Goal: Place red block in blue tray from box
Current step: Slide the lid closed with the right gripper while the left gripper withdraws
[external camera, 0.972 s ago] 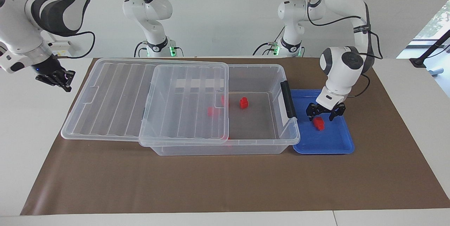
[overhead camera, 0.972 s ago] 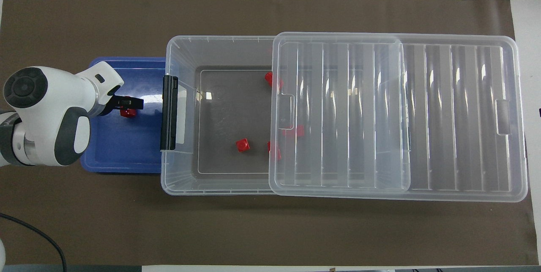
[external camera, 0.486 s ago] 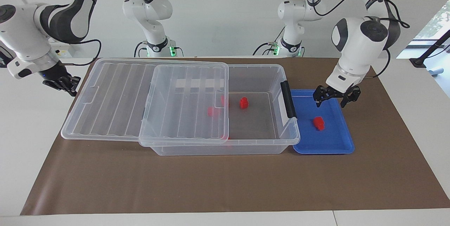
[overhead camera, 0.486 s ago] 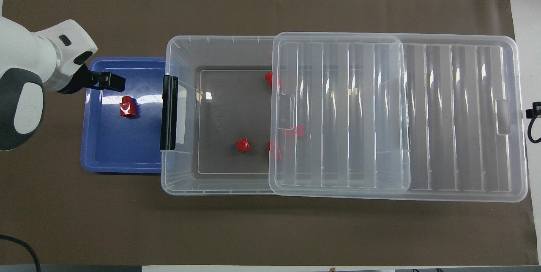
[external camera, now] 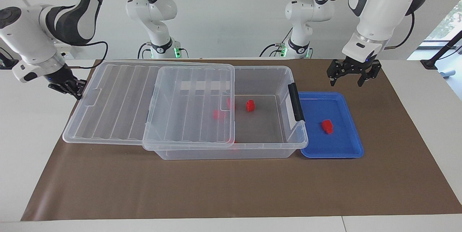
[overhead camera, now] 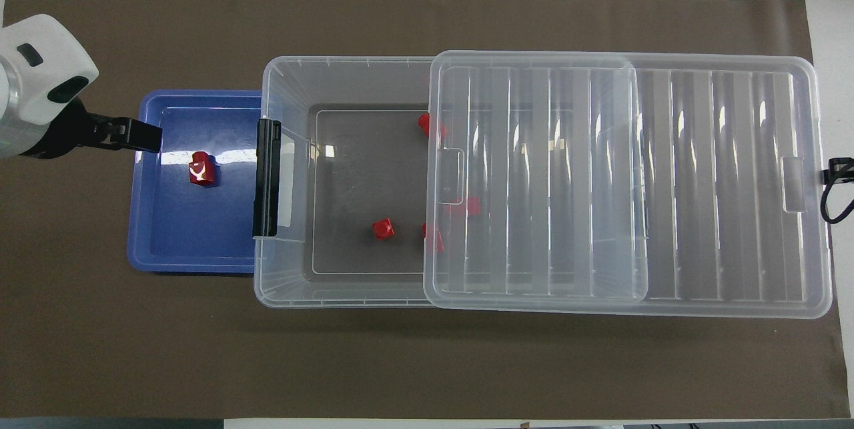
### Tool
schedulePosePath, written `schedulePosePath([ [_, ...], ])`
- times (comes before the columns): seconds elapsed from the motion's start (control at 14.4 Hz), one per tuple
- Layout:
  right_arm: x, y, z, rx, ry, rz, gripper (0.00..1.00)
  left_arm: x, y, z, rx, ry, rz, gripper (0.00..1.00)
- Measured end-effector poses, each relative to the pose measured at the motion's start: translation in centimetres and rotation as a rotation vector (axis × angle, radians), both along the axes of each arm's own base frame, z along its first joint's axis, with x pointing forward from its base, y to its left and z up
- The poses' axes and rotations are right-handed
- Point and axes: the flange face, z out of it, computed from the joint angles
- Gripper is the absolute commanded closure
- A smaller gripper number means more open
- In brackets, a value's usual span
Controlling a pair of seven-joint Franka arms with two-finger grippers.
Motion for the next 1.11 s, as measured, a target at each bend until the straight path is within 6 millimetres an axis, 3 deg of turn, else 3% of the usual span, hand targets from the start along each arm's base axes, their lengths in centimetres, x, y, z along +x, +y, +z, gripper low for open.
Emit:
schedulePosePath([
  [0.21,1.0,3.2,-0.1,0.011,-0.001,-0.023,1.0,-0.3,0.6,2.2,-0.049,0.009,0.02,0.0],
  [1.11,2.9,16.1,-0.4,0.017,0.009,-0.137,1.0,-0.4,2.5,1.5,-0.043,0.065,-0.024,0.0],
])
